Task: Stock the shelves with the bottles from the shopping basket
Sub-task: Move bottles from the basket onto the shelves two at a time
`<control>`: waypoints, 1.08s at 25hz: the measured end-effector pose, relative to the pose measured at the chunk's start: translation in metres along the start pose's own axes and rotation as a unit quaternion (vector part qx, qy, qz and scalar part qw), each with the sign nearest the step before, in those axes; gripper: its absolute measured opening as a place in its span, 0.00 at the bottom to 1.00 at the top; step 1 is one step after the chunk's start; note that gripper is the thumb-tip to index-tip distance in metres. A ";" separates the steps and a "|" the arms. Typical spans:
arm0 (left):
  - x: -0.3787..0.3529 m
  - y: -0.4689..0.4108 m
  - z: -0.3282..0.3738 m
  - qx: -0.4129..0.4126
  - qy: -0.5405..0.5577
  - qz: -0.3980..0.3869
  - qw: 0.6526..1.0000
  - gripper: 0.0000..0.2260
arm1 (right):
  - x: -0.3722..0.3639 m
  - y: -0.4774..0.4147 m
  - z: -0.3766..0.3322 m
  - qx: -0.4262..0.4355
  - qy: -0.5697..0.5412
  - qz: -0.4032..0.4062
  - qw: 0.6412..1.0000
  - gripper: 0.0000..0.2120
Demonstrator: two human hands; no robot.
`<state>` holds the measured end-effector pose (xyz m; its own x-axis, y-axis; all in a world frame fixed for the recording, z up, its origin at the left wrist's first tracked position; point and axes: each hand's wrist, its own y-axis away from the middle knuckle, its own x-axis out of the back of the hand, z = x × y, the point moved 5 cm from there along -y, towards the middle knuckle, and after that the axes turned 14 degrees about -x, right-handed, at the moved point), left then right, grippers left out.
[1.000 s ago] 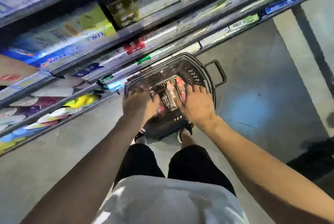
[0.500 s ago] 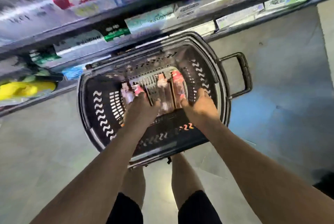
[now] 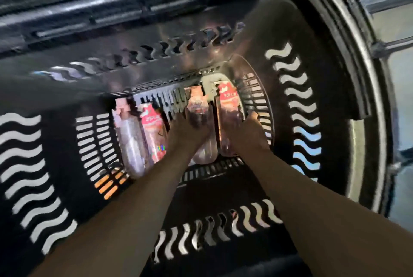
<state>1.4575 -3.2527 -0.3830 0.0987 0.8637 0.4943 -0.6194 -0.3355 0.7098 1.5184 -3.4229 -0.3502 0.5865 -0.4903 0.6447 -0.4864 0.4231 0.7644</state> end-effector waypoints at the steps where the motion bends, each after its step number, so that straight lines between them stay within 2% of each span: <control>1: -0.008 -0.006 -0.004 -0.003 0.002 0.001 1.000 0.42 | -0.009 -0.009 0.001 -0.009 0.000 -0.010 1.000 0.33; 4: -0.020 -0.012 -0.006 -0.009 0.013 0.003 1.000 0.45 | -0.029 -0.024 0.003 -0.001 -0.025 -0.011 1.000 0.33; 9: -0.027 -0.018 -0.016 -0.022 0.027 0.027 0.999 0.46 | -0.044 -0.034 0.004 0.039 0.010 0.033 0.999 0.36; 13: -0.021 -0.017 -0.022 -0.013 0.076 0.021 0.997 0.36 | -0.044 -0.030 0.000 0.027 0.013 0.016 0.999 0.35; 16: -0.007 -0.008 -0.025 -0.015 0.112 -0.003 0.994 0.37 | -0.033 -0.013 -0.002 0.041 -0.014 -0.001 0.999 0.31; 17: 0.002 -0.002 -0.023 -0.023 0.129 -0.011 0.991 0.37 | -0.025 -0.003 -0.003 0.047 -0.012 -0.010 0.999 0.31; 19: 0.030 0.021 -0.009 -0.027 0.173 -0.014 0.984 0.29 | -0.006 0.024 -0.007 0.058 -0.011 -0.034 0.998 0.31; 22: 0.075 0.074 0.013 0.023 0.222 -0.062 0.973 0.22 | 0.035 0.080 -0.010 0.056 -0.037 -0.089 0.994 0.27; 25: 0.119 0.128 0.042 0.015 0.231 -0.095 0.968 0.10 | 0.077 0.150 -0.005 0.029 -0.109 -0.145 0.983 0.24; 27: 0.162 0.169 0.072 -0.023 0.212 -0.076 0.974 0.13 | 0.114 0.206 -0.009 0.057 -0.130 -0.128 0.982 0.20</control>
<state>1.4254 -3.1969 -0.1472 -0.1330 0.9830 0.1262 -0.6579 -0.1828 0.7306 1.4910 -3.3847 -0.1192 0.5210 -0.7536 0.4008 -0.4231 0.1798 0.8881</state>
